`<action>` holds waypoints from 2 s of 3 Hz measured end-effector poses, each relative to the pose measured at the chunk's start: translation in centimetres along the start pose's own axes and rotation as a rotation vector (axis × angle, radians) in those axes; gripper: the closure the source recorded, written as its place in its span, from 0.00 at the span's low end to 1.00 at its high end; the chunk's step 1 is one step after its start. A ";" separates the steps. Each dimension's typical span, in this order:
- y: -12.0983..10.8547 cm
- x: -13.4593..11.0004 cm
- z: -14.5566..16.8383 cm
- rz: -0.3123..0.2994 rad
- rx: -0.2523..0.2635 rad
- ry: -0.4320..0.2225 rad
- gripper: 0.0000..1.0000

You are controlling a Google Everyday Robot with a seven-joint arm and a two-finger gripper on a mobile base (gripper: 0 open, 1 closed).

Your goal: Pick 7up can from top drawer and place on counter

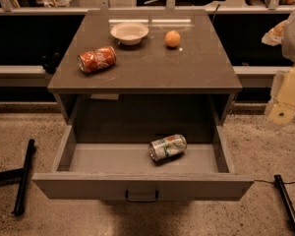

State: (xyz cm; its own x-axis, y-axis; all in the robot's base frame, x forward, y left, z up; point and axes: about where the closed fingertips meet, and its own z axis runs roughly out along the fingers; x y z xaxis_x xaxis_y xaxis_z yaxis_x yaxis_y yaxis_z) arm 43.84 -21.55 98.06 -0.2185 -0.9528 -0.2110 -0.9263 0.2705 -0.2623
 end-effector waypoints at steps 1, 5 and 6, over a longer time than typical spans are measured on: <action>0.0 0.0 0.0 0.000 0.000 0.000 0.00; 8.8 -4.7 13.9 -0.146 -0.265 -0.105 0.00; 7.8 -5.9 16.2 -0.191 -0.277 -0.098 0.00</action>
Offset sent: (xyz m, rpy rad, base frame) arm -0.0186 0.0562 -0.0926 0.0976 0.1515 0.1758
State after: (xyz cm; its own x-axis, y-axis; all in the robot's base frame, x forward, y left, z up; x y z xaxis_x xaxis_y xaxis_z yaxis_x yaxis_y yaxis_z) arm 42.90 -11.60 82.06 -0.0146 -0.9611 -0.2760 -0.9987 0.0277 -0.0436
